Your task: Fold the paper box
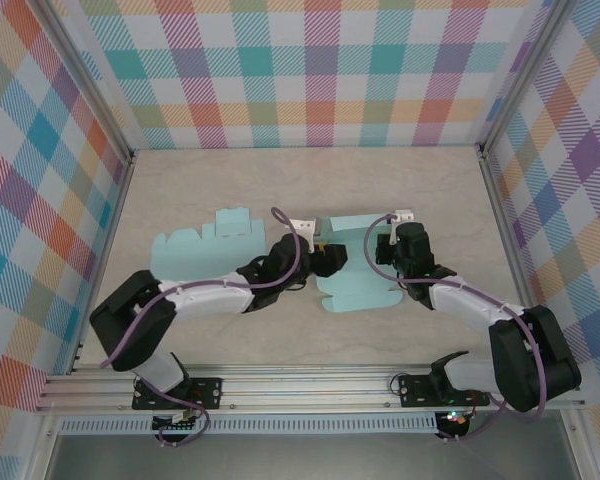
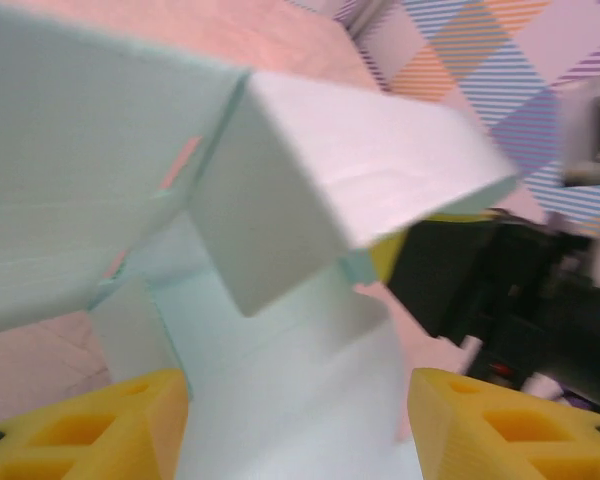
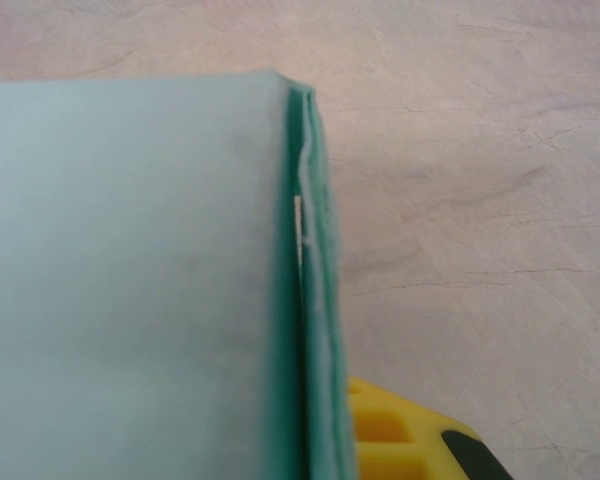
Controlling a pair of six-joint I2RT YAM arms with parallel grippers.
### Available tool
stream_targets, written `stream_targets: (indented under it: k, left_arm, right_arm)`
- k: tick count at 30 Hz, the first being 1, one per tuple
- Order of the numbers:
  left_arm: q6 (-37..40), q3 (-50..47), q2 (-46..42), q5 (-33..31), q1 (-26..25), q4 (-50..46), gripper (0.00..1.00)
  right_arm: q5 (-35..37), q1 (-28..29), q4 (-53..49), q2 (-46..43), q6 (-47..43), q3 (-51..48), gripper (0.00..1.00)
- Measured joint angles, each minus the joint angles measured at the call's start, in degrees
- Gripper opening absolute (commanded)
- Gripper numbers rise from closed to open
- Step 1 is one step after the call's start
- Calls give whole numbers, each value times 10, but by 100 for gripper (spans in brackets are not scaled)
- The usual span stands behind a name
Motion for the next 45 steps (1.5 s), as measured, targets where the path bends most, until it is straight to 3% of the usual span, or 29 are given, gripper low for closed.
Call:
stream_targets:
  k: [5,10,18,24,32,38,45]
  left_arm:
    - [14,-21,-88,29,-2,-27,60]
    - [43,-32,-178,13,-3,-79,60]
    - [96,-26,-260,-158,8,-187,58]
    - [97,-23,-235,-203,92,-225,58]
    - [111,14,-79,-162,162,-219,59]
    - [142,45,5,-83,165,-189,58]
    - [167,48,12,-13,144,-156,56]
  right_arm:
    - [-2,0,0,0,0,0,0]
    - [-2,0,0,0,0,0,0]
    - [-4,0,0,0,0,0,0]
    - [-7,0,0,0,0,0,0]
    - [-8,0,0,0,0,0,0]
    - [-8,0,0,0,0,0,0]
    - [-8,0,0,0,0,0,0]
